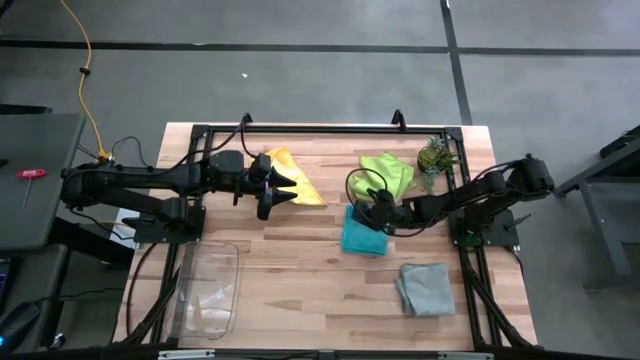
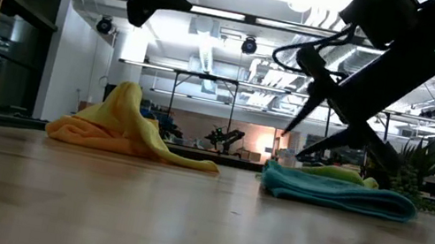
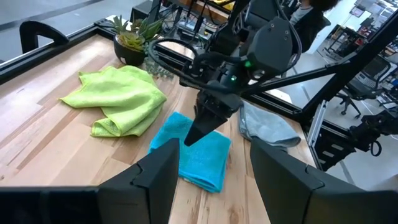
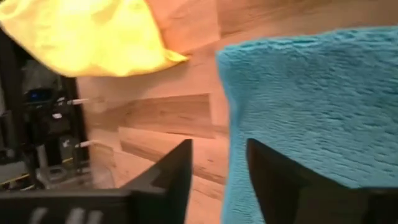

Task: Fold microfiber towels
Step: Fold the blue microfiber cloth, then stack the blue microfiber cloth on top of the gray microfiber cloth

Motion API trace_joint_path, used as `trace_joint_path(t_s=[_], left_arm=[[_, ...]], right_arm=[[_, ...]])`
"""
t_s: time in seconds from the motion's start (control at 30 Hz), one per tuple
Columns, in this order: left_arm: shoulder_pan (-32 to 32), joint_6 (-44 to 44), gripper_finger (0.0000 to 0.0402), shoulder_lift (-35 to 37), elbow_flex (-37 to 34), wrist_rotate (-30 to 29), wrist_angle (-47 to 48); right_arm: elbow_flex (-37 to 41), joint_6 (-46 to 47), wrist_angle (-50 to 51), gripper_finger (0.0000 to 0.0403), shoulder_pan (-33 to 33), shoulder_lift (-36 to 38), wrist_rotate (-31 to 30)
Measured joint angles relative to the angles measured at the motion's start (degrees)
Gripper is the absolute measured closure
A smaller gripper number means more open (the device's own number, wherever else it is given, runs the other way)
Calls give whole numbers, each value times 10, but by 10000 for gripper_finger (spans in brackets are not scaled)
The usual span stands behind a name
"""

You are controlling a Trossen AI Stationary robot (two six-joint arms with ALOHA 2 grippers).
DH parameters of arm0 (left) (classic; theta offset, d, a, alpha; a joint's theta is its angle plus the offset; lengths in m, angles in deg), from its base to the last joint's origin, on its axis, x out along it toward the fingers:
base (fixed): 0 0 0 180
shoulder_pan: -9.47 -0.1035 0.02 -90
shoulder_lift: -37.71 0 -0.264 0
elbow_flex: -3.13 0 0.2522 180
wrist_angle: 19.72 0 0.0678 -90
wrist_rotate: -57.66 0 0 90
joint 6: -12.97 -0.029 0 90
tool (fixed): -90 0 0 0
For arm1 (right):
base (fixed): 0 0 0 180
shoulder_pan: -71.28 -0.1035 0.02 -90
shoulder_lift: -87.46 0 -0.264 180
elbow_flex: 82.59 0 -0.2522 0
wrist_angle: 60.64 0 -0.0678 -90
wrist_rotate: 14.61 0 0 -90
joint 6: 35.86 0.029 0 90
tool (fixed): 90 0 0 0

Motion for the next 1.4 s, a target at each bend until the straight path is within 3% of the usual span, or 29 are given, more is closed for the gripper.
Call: trace_joint_path(t_s=[0.13,0.23,0.43,0.53,0.6,1.23,1.4], left_arm=[[0,0,216,0,0,0,0],[0,2,216,0,0,0,-1],[0,7,216,0,0,0,-3],[0,7,216,0,0,-1,-3],[0,7,216,0,0,-3,-3],[1,22,216,0,0,-32,-4],[1,21,216,0,0,-32,-4]], right_arm=[[0,-53,-9,200,19,12,13],[0,-106,28,189,38,49,38],[0,-120,281,188,40,141,70],[0,-85,408,188,19,155,79],[0,-69,441,188,2,155,83],[-2,11,285,190,-30,10,97],[-1,14,288,230,-30,8,87]])
